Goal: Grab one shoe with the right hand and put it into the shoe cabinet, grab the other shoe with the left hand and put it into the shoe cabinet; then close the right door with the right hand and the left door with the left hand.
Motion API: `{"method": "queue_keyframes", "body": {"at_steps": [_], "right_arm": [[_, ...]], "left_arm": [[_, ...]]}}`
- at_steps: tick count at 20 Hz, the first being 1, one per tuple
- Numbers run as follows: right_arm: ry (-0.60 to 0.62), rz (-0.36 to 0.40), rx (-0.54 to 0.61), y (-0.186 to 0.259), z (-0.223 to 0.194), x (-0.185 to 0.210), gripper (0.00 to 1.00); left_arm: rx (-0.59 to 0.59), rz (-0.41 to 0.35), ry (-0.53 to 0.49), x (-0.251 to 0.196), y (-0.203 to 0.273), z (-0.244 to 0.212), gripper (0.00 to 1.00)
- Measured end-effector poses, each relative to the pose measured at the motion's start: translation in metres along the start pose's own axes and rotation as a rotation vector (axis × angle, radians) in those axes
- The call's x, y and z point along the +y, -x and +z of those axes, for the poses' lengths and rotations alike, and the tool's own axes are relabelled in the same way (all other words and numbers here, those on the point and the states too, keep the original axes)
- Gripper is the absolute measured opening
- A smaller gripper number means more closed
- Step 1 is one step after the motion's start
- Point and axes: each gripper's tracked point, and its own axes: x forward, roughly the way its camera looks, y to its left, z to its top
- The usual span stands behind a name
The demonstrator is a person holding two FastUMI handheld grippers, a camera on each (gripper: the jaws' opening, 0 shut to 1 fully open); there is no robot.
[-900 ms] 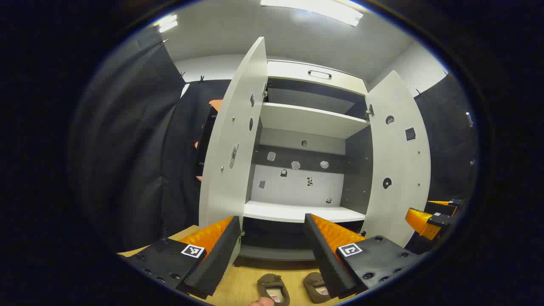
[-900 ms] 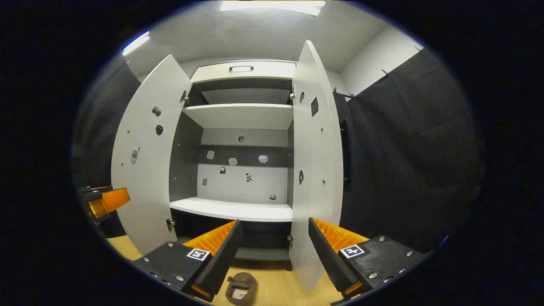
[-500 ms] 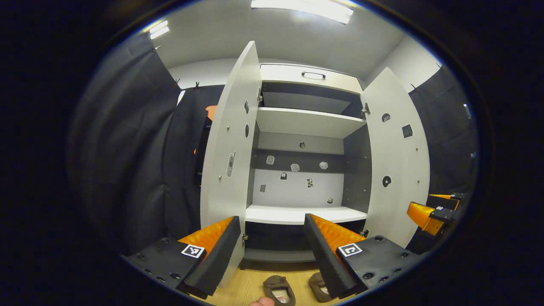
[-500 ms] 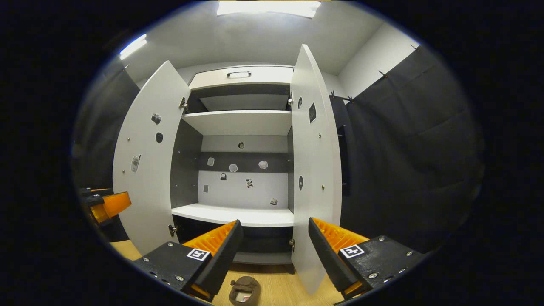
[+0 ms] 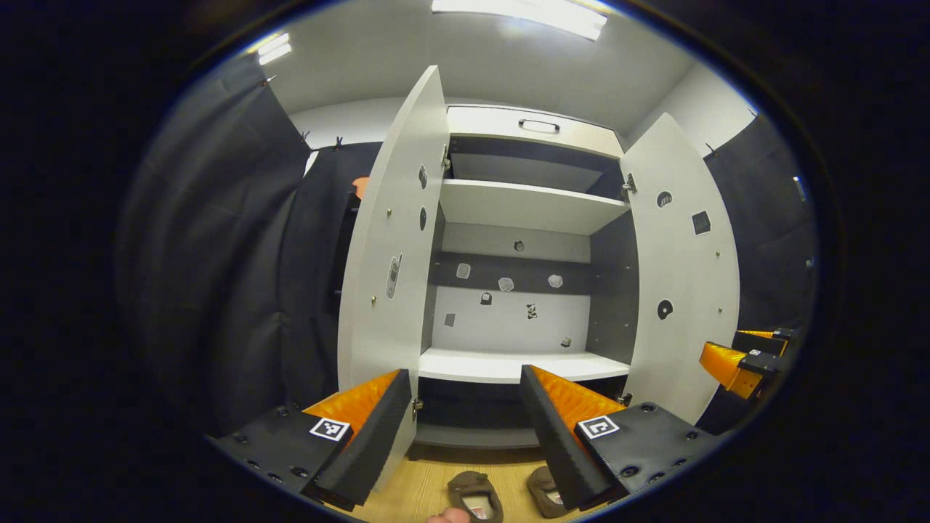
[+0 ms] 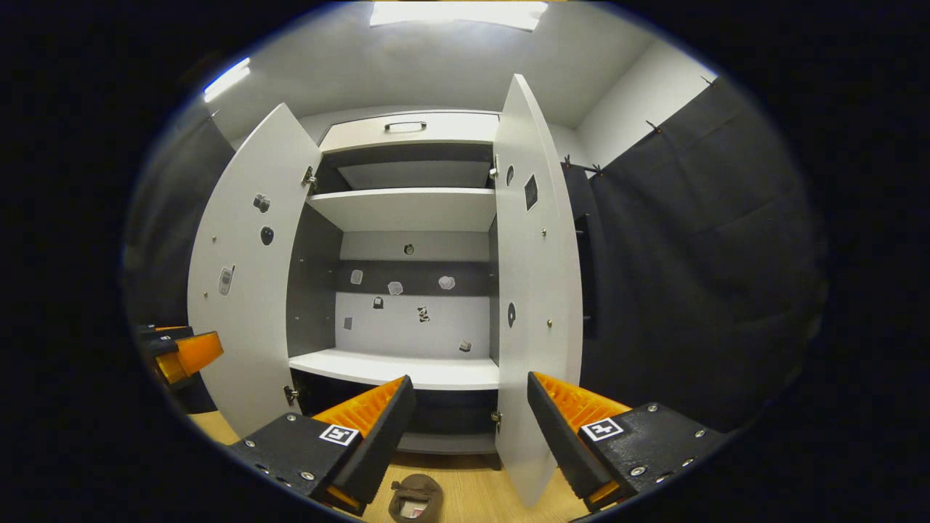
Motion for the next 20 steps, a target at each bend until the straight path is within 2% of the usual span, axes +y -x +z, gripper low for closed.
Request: {"method": "queue_keyframes", "body": {"at_steps": [4,8,14,17,20], "right_arm": [[0.014,0.016,-0.007,-0.010,0.001,0.006,0.95],[0.045,0.063,0.034,-0.031,-0.033,0.022,0.95],[0.060,0.122,0.247,-0.054,-0.140,0.046,0.95],[0.047,0.164,0.395,-0.048,-0.201,0.058,0.96],[0.087,0.194,0.566,-0.034,-0.269,0.062,0.95]], "left_arm": [[0.003,0.009,-0.006,0.003,-0.003,-0.001,0.98],[-0.002,0.019,0.001,0.007,-0.004,0.000,0.98],[-0.007,0.056,-0.015,0.019,-0.001,0.001,0.98],[-0.005,0.072,-0.016,0.025,0.001,-0.001,0.98],[0.003,0.093,-0.020,0.031,0.001,-0.004,0.98]]}}
